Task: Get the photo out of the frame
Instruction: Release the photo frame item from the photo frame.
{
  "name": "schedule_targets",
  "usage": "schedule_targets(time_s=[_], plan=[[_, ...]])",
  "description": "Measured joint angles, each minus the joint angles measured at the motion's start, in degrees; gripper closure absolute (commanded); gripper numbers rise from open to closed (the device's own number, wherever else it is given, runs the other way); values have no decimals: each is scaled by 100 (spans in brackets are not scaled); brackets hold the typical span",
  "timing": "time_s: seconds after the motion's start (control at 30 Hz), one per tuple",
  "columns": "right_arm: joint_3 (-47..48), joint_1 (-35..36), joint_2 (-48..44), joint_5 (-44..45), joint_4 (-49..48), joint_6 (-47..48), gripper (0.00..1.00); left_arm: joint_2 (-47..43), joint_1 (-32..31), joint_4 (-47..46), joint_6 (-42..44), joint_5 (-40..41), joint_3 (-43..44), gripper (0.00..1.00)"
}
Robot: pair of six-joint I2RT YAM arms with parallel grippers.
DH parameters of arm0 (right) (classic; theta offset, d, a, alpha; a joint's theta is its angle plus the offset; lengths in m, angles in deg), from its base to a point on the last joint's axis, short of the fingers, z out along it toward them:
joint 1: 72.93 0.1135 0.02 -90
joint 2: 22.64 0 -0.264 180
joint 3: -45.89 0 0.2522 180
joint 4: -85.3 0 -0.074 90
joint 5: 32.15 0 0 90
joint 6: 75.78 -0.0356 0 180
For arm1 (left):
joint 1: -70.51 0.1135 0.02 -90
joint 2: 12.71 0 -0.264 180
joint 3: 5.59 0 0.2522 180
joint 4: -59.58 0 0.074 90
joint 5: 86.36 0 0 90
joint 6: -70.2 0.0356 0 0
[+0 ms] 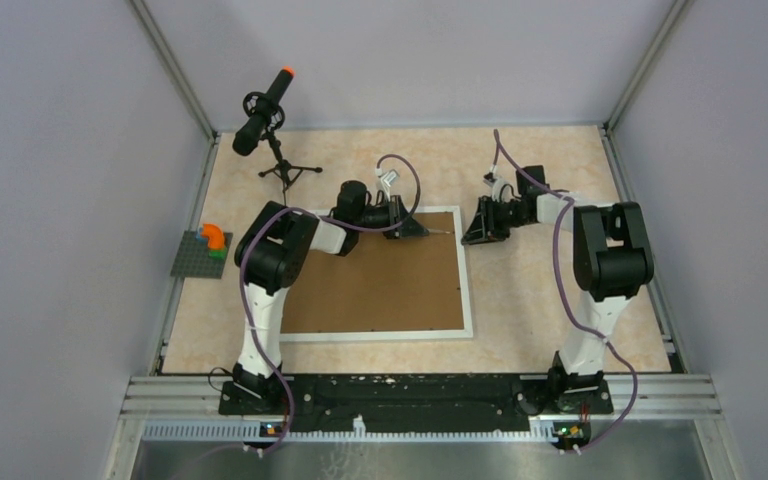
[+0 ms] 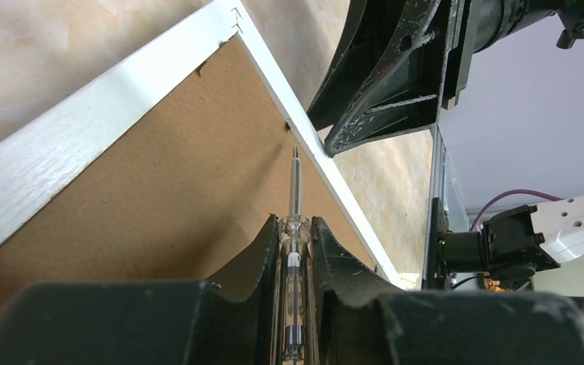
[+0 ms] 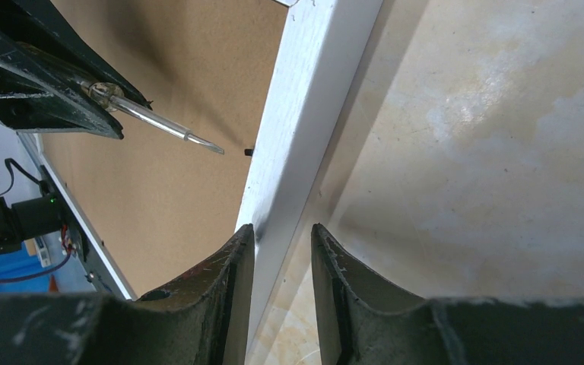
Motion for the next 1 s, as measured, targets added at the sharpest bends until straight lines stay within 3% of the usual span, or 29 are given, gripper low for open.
schedule_targets(time_s=[1.0], plan=[[269,48,339,-74,-350,-415,75,245,-76,299,385,-59,374,100]])
